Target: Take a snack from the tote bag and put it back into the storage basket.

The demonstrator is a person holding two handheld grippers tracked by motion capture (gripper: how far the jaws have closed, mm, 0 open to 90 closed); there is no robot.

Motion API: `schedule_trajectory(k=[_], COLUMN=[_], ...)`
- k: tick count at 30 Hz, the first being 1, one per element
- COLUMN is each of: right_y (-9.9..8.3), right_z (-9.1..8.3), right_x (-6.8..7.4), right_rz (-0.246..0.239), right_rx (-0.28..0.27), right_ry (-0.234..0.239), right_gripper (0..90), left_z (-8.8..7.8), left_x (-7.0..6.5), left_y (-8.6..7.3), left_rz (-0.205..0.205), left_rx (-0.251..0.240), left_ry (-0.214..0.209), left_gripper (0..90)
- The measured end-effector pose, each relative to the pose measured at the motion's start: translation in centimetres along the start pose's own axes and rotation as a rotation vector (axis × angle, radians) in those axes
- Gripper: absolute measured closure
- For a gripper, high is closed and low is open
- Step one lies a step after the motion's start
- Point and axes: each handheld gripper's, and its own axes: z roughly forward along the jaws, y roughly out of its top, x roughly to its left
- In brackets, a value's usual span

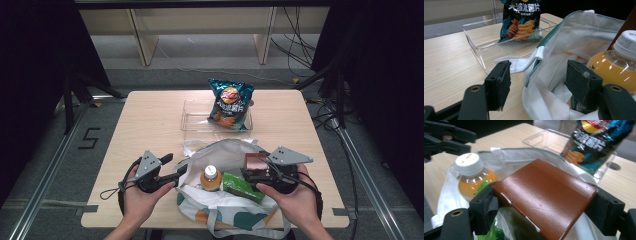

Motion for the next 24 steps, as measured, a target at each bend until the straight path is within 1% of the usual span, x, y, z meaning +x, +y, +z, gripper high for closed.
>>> schedule_trajectory(k=[1, 2, 3, 4, 5, 6, 7, 8, 9, 10, 11, 12, 13, 14, 15, 16, 17, 19, 20, 21, 22, 23, 24], right_y=[0.1, 0.2, 0.4, 0.5, 0.7, 0.7, 0.9, 1.0, 1.1, 1.2, 1.3, 1.4, 1.5, 1.6, 1.8, 1.9, 2.1, 2.5, 2.7, 2.9, 3.0, 3.1, 3.3], right_z=[0.0, 0.0, 0.0, -0.1, -0.2, -0.3, -0.5, -0.5, -0.5, -0.6, -0.8, -0.9, -1.0, -1.2, -1.2, -1.4, -1.4, -1.6, -1.8, -1.8, -1.8, -1.9, -1.9], right_x=[-0.3, -0.6, -0.9, -1.0, -1.2, -1.0, -1.3, -1.3, -1.7, -1.6, -1.7, -1.9, -2.0, -2.1, -2.3, -2.2, -2.3, -2.6, -2.6, -2.8, -2.8, -2.9, -3.0], right_rz=[-0.011, -0.033, -0.050, -0.049, -0.061, -0.031, -0.049, -0.032, -0.064, -0.024, -0.027, -0.044, -0.042, -0.043, -0.065, -0.040, -0.052, -0.073, -0.060, -0.074, -0.071, -0.067, -0.058], right_rx=[-0.009, -0.014, -0.022, -0.030, -0.027, -0.027, -0.032, -0.037, -0.051, -0.052, -0.034, -0.044, -0.045, -0.038, -0.039, -0.034, -0.047, -0.041, -0.037, -0.043, -0.062, -0.057, -0.063], right_ry=[0.008, 0.029, 0.053, 0.044, 0.055, 0.058, 0.058, 0.063, 0.071, 0.082, 0.090, 0.087, 0.098, 0.102, 0.110, 0.115, 0.115, 0.138, 0.141, 0.140, 0.134, 0.143, 0.150], right_gripper=[21.0, 21.0, 21.0, 21.0, 21.1, 21.1, 21.1, 21.1, 21.1, 21.1, 21.1, 21.2, 21.2, 21.2, 21.2, 21.2, 21.2, 21.2, 21.2, 21.2, 21.2, 21.2, 21.2], left_z=[0.0, 0.0, 0.0, 0.0, 0.0, 0.0, 0.0, 0.0, 0.0, 0.0, 0.1, 0.0, 0.0, 0.1, 0.1, 0.1, 0.0, 0.1, 0.1, 0.0, 0.0, 0.1, 0.0], left_x=[0.0, 0.0, 0.0, 0.0, 0.0, 0.1, 0.1, 0.1, 0.1, 0.1, 0.1, 0.1, 0.1, 0.0, 0.0, 0.0, 0.0, 0.1, 0.1, 0.1, 0.1, 0.1, 0.1], left_y=[0.0, 0.0, 0.0, 0.0, 0.0, 0.0, 0.1, 0.1, 0.0, 0.0, 0.0, 0.0, 0.0, 0.0, 0.0, 0.0, 0.0, 0.0, 0.0, 0.0, 0.0, 0.0, 0.0], left_rz=[0.000, -0.007, -0.006, -0.006, -0.005, 0.001, 0.006, 0.008, 0.005, 0.001, -0.008, 0.003, 0.013, 0.001, -0.005, 0.002, 0.002, 0.010, 0.001, 0.002, 0.003, -0.006, -0.008], left_rx=[0.000, -0.005, -0.005, -0.005, -0.005, -0.001, -0.003, -0.003, -0.004, -0.007, -0.007, 0.000, 0.002, 0.000, -0.007, -0.001, 0.003, 0.001, 0.000, 0.000, -0.001, -0.009, -0.007], left_ry=[0.001, -0.006, -0.005, -0.005, -0.004, 0.004, 0.004, 0.005, 0.002, -0.003, 0.001, 0.004, 0.003, 0.004, -0.002, 0.002, 0.007, 0.004, 0.004, 0.004, 0.004, 0.000, -0.001], left_gripper=[36.1, 36.1, 36.1, 36.1, 36.1, 36.1, 36.1, 36.2, 36.2, 36.2, 36.2, 36.2, 36.2, 36.2, 36.2, 36.2, 36.2, 36.2, 36.2, 36.2, 36.2, 36.2, 36.3])
